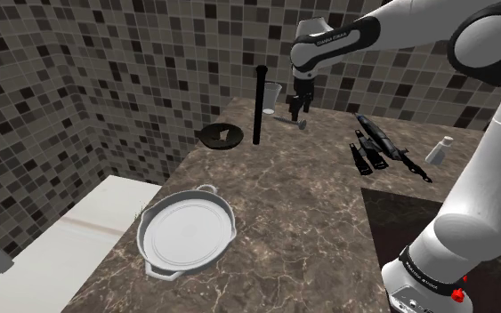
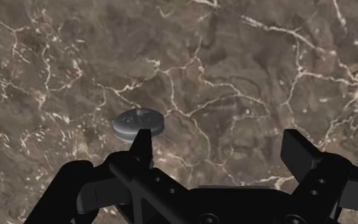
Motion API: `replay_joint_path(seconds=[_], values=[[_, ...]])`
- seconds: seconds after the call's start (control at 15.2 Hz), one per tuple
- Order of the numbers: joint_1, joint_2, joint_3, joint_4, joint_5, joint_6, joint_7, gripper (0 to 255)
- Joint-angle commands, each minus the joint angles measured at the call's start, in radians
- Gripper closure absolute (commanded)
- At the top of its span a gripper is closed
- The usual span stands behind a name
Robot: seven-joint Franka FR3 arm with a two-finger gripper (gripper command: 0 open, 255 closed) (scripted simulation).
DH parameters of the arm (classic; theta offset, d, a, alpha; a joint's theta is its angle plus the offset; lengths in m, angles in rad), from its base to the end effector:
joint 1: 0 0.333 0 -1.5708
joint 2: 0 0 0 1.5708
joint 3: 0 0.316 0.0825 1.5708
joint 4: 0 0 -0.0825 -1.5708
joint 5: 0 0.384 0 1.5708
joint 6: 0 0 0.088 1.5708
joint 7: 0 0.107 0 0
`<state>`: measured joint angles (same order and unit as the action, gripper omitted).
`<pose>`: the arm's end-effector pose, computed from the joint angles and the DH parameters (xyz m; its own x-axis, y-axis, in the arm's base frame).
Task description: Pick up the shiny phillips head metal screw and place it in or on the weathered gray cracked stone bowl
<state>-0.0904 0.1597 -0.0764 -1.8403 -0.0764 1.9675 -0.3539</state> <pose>0.5909 -0.1026 0.4378 0.9749 0.2145 -0.0596 0.2182 -0.9737 0.0649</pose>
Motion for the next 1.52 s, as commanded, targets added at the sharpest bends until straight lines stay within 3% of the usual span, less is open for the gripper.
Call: replay_joint_path(seconds=[0.0,0.46,0.92,1.45], values=[[-0.008,0.085,-0.006,0.089,-0.006,0.001,-0.014,0],[-0.027,0.338,-0.016,0.392,-0.020,-0.030,-0.043,0],[-0.034,0.367,-0.018,0.334,-0.021,0.057,-0.042,0],[-0.034,0.367,-0.018,0.334,-0.021,0.057,-0.042,0]])
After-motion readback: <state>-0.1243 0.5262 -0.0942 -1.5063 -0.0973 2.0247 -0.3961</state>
